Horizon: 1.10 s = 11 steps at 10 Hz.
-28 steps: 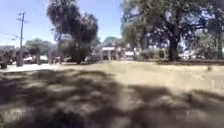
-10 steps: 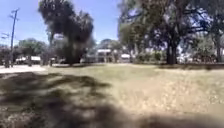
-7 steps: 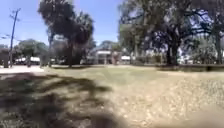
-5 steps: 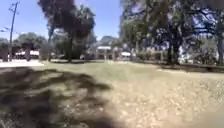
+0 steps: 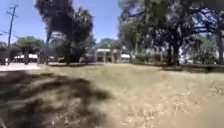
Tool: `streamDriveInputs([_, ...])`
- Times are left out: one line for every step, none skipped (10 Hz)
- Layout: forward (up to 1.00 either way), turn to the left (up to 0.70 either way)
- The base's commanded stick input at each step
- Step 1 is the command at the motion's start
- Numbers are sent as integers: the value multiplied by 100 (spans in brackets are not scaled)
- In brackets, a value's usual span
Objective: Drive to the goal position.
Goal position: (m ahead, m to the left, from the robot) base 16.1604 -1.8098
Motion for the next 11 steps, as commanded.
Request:
streamDriveInputs([70, -19])
streamDriveInputs([70, 0])
streamDriveInputs([70, 0])
streamDriveInputs([70, 0])
streamDriveInputs([70, -3])
streamDriveInputs([70, -18])
streamDriveInputs([70, -30])
streamDriveInputs([70, -19])
streamDriveInputs([70, -2])
streamDriveInputs([70, 0])
streamDriveInputs([70, 0])
